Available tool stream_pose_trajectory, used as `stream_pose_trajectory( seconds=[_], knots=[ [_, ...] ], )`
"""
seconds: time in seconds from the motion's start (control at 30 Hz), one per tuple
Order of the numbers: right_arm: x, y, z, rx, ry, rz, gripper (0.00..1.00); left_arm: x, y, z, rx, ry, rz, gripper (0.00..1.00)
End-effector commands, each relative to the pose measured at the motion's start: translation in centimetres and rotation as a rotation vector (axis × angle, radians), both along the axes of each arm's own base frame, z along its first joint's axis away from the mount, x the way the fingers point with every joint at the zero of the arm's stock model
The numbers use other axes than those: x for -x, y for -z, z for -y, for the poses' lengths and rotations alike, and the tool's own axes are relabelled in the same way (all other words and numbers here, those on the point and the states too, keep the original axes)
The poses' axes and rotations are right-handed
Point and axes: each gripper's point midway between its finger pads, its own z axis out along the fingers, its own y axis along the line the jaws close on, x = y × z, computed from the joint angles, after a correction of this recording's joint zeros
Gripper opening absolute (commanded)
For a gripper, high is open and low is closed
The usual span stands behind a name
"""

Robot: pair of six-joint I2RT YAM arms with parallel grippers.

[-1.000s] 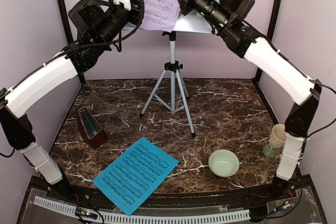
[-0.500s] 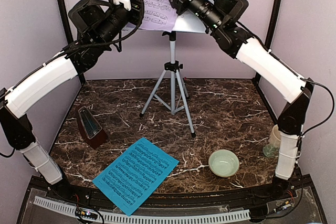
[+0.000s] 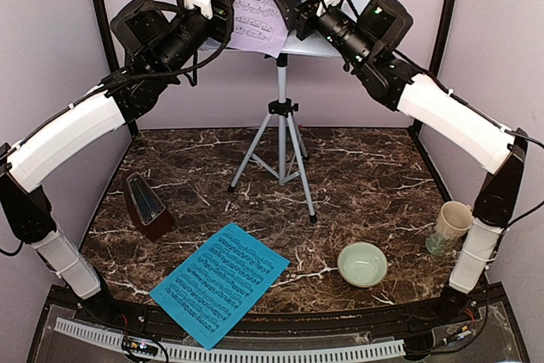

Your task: Set up the instrument practice props

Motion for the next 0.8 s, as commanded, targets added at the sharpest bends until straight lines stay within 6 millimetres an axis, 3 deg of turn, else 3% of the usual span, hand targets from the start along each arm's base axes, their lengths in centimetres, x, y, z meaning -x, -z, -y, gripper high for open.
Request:
stream_pose_trajectory(
  seconds=[0.0,0.23,0.4,0.63,0.77],
  knots=[
    [1.7,-2.8,3.6,-0.123,0.028,0.016,0.53,2.2,-2.6,-1.7,0.045,0.013,0.057,0.00],
    [1.2,-1.8,4.1,-0.144,0.047,-0.032,0.48,2.3,-2.8,-1.9,0.048,0.012,0.057,0.00],
    [1.0,-2.0,4.5,-0.150,0.070,-0.033,0.55,2.3,-2.8,-1.9,0.045,0.012,0.057,0.00],
    [0.5,-3.0,3.7,-0.139,0.066,-0.025,0.46,1.9,-2.6,-1.6,0.039,0.007,0.050,0.00],
    [0.8,-3.4,4.3,-0.164,0.067,-0.032,0.42,1.7,-2.6,-1.6,0.034,-0.001,0.048,0.00]
  ],
)
